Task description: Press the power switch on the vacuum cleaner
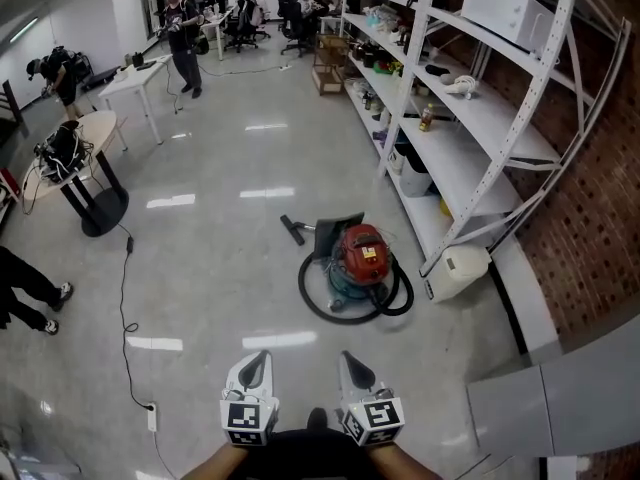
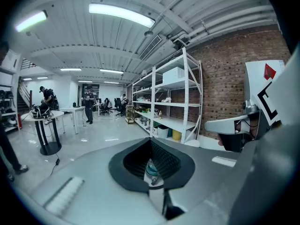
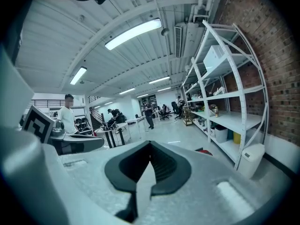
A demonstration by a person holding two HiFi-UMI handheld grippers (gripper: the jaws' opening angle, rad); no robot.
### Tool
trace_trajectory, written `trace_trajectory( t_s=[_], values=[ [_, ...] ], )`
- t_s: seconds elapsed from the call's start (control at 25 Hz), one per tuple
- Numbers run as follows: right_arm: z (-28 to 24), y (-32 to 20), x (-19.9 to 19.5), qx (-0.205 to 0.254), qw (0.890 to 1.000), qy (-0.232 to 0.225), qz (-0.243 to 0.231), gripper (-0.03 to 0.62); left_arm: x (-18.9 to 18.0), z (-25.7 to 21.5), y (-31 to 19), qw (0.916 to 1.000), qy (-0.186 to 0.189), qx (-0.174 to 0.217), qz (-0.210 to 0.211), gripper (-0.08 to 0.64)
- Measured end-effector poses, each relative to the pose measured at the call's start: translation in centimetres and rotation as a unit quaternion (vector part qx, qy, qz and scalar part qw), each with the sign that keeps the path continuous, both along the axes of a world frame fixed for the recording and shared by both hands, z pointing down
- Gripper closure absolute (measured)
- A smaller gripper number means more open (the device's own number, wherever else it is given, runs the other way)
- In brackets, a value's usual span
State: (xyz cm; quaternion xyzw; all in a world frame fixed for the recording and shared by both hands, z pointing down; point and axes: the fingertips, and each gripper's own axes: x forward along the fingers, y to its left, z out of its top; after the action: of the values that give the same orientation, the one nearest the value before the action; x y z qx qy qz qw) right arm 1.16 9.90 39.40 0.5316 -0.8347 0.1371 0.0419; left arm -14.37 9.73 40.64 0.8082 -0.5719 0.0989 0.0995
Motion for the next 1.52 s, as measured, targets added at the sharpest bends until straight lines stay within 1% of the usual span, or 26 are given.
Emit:
trace_trajectory(
  t_s=[0.2,0.44,0.52,0.64,0.76,0.88,1.16,1.32,1.52],
  values=[
    [0.2,-0.5,2.4,-0.001,1.0,-0.006,-0.001,0.601,2.7,-0.3,-0.4,0.9999,-0.011,0.0,0.006,0.545],
    [0.6,-0.7,3.8,-0.003,1.0,-0.009,0.004,0.601,4.1,-0.1,-1.0,0.9998,-0.017,0.0,0.01,0.545],
    [0.6,-1.1,4.2,-0.003,1.0,-0.009,0.006,0.601,4.6,0.0,-1.5,0.9998,-0.013,-0.001,0.013,0.545],
    [0.9,-1.7,5.0,-0.005,1.0,-0.006,0.012,0.601,5.6,0.4,-2.2,0.9997,-0.008,-0.011,0.022,0.545],
    [1.8,-2.2,6.0,-0.013,1.0,-0.004,0.027,0.601,6.6,0.8,-3.0,0.9991,-0.017,-0.011,0.038,0.545],
    [2.2,-3.3,6.9,-0.019,0.999,-0.004,0.04,0.601,7.3,0.8,-4.3,0.9984,-0.02,-0.012,0.051,0.545],
    [4.6,-5.7,7.9,-0.054,0.997,0.001,0.061,0.601,8.6,2.2,-7.8,0.9964,-0.019,-0.029,0.077,0.545],
    [5.0,-8.3,7.9,-0.06,0.996,0.006,0.064,0.601,8.6,2.6,-10.8,0.996,-0.015,-0.034,0.082,0.545],
    [4.6,-12.4,7.2,-0.06,0.996,0.015,0.069,0.601,7.9,2.5,-15.2,0.9956,-0.01,-0.031,0.088,0.545]
  ],
)
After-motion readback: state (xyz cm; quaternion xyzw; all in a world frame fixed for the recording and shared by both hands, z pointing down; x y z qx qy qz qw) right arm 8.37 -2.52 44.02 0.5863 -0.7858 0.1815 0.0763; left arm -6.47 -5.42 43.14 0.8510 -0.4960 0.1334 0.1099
